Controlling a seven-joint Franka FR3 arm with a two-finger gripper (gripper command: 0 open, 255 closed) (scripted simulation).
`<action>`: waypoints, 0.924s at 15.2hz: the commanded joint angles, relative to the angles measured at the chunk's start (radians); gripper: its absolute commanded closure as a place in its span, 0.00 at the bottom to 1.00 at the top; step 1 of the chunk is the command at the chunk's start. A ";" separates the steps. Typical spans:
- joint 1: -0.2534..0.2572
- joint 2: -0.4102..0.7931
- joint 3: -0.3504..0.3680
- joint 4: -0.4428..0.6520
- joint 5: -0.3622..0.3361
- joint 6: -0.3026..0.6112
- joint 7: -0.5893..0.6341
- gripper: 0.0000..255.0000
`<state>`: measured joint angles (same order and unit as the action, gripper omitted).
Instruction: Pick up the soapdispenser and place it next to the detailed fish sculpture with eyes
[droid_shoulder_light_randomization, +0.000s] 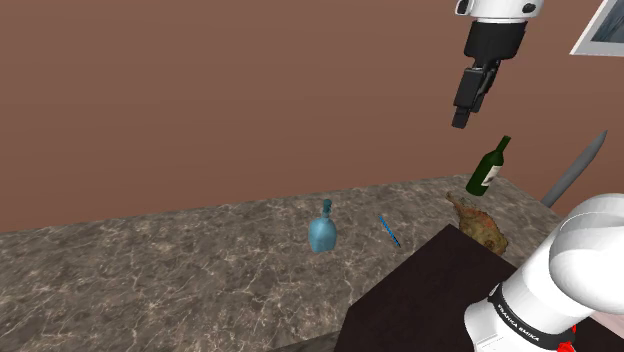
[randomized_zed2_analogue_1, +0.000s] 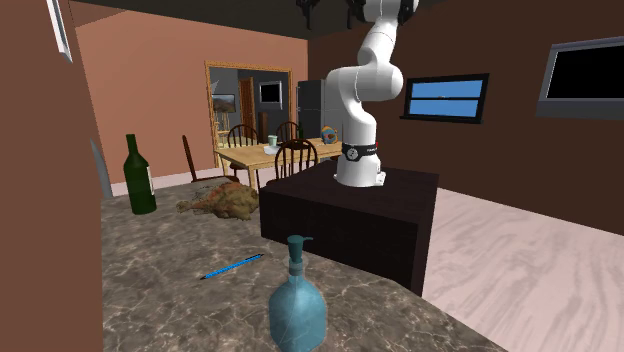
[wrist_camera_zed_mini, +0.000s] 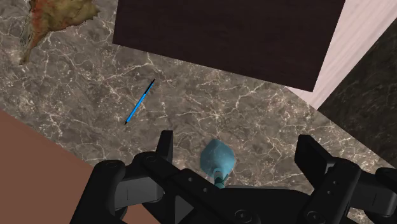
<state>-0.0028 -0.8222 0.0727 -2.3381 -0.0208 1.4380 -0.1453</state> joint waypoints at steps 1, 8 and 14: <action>0.000 0.000 0.000 0.000 0.000 0.000 0.000 0.00; 0.006 0.137 0.012 -0.111 0.018 0.250 0.009 0.00; 0.010 0.309 0.024 -0.150 0.029 0.464 0.015 0.00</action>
<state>0.0065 -0.5417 0.0953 -2.4843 0.0065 1.8661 -0.1306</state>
